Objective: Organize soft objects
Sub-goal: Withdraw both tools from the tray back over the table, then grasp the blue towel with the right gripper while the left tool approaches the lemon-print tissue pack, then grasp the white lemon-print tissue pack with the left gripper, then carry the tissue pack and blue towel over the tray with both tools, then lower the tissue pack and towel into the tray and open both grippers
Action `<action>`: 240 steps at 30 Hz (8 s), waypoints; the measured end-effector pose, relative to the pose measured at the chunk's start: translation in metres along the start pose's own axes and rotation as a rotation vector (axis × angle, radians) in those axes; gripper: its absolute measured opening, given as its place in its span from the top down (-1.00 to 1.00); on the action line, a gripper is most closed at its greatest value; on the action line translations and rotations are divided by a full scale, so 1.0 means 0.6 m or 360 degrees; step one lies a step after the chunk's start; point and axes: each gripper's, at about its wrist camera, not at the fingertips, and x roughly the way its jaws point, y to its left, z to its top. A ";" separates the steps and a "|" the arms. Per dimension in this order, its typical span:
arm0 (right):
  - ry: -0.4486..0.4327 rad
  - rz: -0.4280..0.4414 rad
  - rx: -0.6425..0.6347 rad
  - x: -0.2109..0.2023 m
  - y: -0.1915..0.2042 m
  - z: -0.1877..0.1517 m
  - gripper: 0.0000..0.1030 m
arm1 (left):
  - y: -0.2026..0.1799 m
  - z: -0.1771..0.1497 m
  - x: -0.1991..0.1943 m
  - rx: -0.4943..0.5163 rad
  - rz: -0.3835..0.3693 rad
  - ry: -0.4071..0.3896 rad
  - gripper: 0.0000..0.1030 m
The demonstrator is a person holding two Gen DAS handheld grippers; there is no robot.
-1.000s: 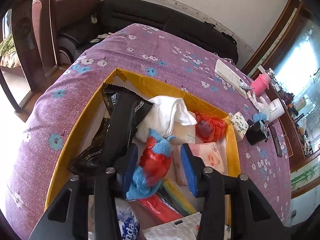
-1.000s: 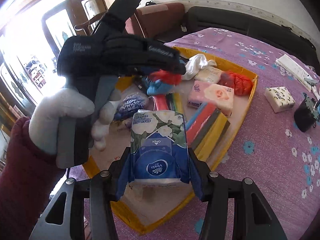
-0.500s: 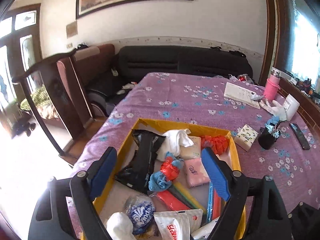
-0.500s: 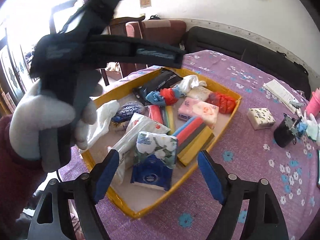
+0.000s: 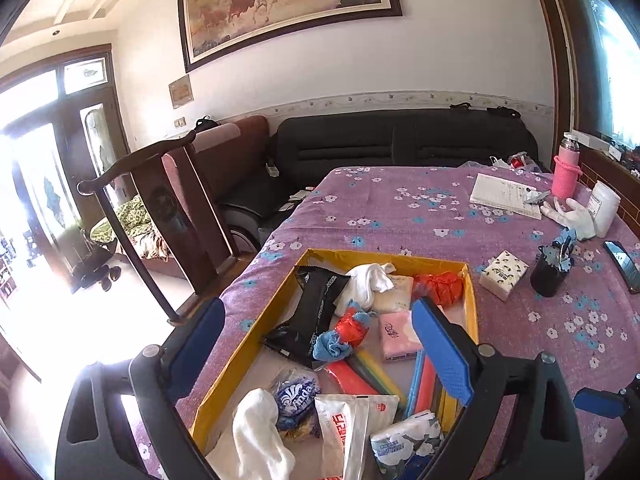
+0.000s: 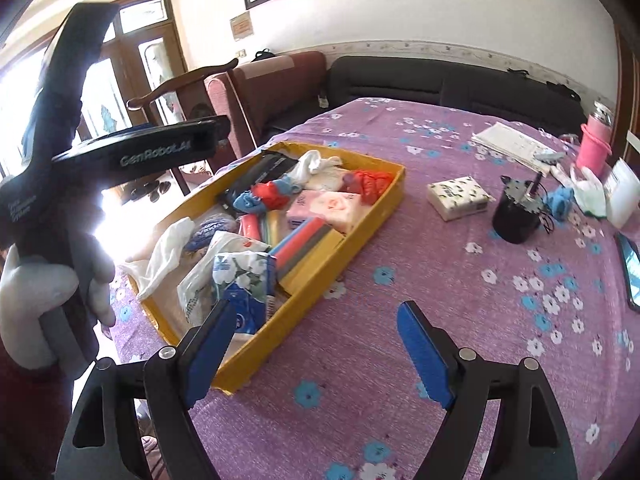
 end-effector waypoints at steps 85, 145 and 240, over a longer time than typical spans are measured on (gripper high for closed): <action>-0.0304 -0.0967 0.0494 -0.046 -0.413 0.002 -0.81 | -0.361 -0.183 0.038 0.0235 -0.0584 0.0701 -1.00; 0.0100 -0.0237 0.1003 0.099 -0.568 0.117 0.18 | -0.342 0.043 0.245 0.0497 -0.0855 0.0692 0.08; 0.0262 0.0058 -0.0046 0.228 0.045 0.158 0.11 | 0.209 -0.177 -0.027 -0.0458 0.0010 0.0225 -0.56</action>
